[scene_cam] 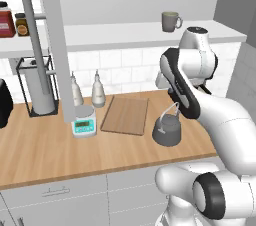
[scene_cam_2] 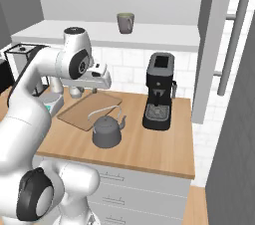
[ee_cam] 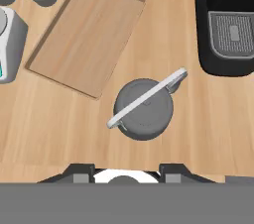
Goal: Pick the kettle from the counter and place it on the tray. Then pick the mug from the cabinet and place it on the tray. Then close the cabinet doors.
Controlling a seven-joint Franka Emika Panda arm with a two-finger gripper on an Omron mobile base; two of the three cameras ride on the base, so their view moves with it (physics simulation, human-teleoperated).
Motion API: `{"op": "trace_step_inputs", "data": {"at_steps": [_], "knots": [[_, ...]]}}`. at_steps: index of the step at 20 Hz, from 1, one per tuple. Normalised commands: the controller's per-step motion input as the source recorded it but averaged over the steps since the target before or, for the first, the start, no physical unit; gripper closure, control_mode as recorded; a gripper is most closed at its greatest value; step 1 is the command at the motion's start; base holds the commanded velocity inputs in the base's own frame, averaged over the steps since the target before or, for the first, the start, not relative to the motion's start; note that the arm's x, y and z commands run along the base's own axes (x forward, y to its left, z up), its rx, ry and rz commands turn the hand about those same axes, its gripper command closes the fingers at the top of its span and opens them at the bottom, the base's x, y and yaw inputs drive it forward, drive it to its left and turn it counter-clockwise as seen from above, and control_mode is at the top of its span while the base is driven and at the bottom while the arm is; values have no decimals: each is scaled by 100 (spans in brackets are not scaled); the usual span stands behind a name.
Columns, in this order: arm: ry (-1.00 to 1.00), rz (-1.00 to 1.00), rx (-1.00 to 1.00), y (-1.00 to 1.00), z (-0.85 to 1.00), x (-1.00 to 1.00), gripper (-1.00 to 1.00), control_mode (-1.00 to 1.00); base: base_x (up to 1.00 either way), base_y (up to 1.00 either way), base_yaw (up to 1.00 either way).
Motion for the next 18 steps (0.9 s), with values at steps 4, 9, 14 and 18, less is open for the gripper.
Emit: {"op": "trace_step_inputs", "data": {"at_steps": [4, 9, 14, 18], "knots": [[-4, -1, 5, -12, -4, -13, -100, -100, 0, 0, 0], [-17, -37, 0, -24, -47, -35, -100, -100, 0, 0, 0], [-23, -68, 4, -7, -57, -16, -100, -100, 0, 0, 0], [1, -54, 27, 0, -46, 29, -100, -100, 0, 0, 0]]}}
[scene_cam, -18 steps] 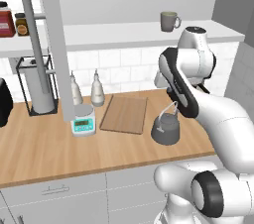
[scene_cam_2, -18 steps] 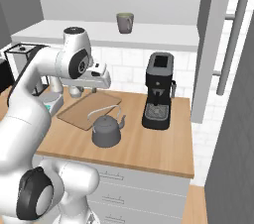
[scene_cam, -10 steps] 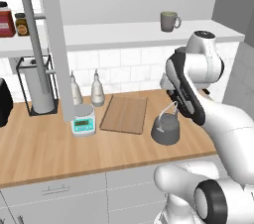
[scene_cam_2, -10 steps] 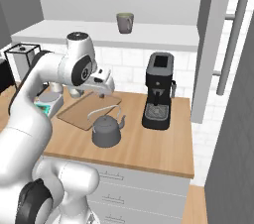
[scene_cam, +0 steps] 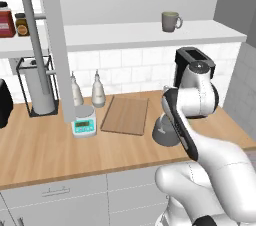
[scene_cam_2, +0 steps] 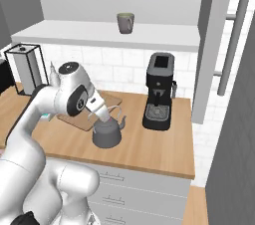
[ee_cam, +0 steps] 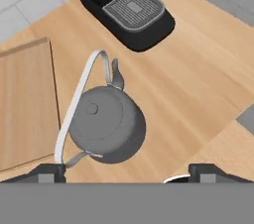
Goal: Pick the kettle from the counter and place it on the tray. Then pick the mug from the cabinet and place it on the tray. Then close the cabinet doors.
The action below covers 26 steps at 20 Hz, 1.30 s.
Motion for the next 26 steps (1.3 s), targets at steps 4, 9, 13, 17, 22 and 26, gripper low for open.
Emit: {"op": "trace_step_inputs", "data": {"at_steps": [4, 9, 13, 17, 22, 26], "knots": [[9, -21, 26, 0, -18, 52, -100, -100, 0, 0, 0], [14, -6, 16, 0, -2, 51, -100, -100, 0, 0, 0], [9, -8, 3, 2, -1, 48, -100, -100, 0, 0, 0], [6, -9, 0, 1, -10, 45, -100, -100, 0, 0, 0], [4, -9, 0, 0, -28, 15, -100, -100, 0, 0, 0], [11, -3, -2, 0, -41, 0, -100, -100, 0, 0, 0]]}}
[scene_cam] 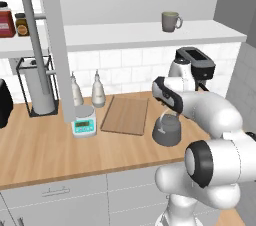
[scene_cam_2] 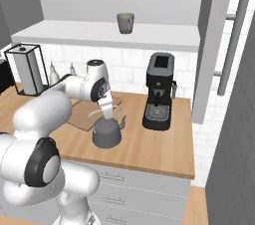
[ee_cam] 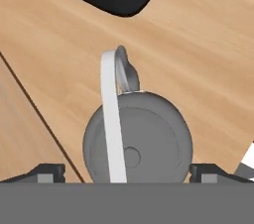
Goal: Pick the kettle from the counter and place it on the tray. Then pick the mug from the cabinet and place it on the tray. Then close the cabinet doors.
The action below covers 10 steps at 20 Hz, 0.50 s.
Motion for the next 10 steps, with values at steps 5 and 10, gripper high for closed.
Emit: {"op": "trace_step_inputs", "data": {"at_steps": [5, 10], "knots": [[3, -1, 0, -1, -35, 2, -100, -100, 0, 0, 0], [0, 0, 0, 0, -21, -2, -100, -100, 0, 0, 0]]}}
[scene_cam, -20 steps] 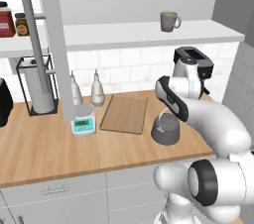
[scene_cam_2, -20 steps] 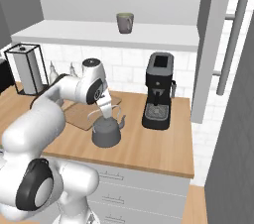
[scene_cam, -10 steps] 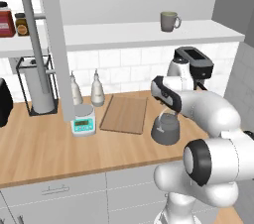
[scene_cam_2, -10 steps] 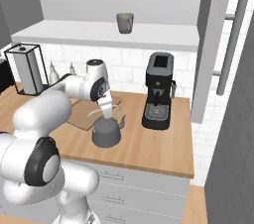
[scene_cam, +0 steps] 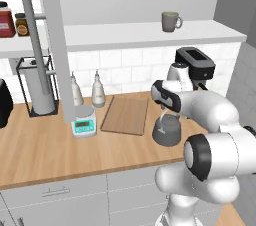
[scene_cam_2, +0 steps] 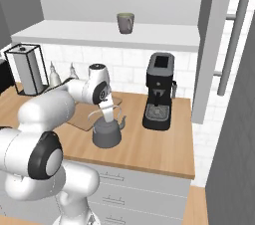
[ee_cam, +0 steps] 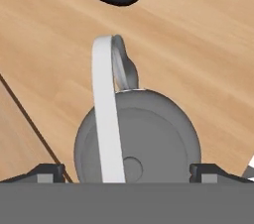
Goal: Pick the kettle from the counter and place it on the tray. Then pick the mug from the cabinet and place it on the tray. Then close the cabinet doors.
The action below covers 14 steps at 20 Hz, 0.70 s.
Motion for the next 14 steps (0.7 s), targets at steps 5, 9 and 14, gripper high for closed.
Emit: {"op": "trace_step_inputs", "data": {"at_steps": [5, 9, 14], "knots": [[-5, 0, -2, 0, -22, -33, 100, -100, 0, 0, 0], [-15, 2, 0, 0, -1, -13, 100, -100, 0, 0, 0], [-17, 6, 0, 3, 10, -7, 100, -100, 0, 0, 0]]}}
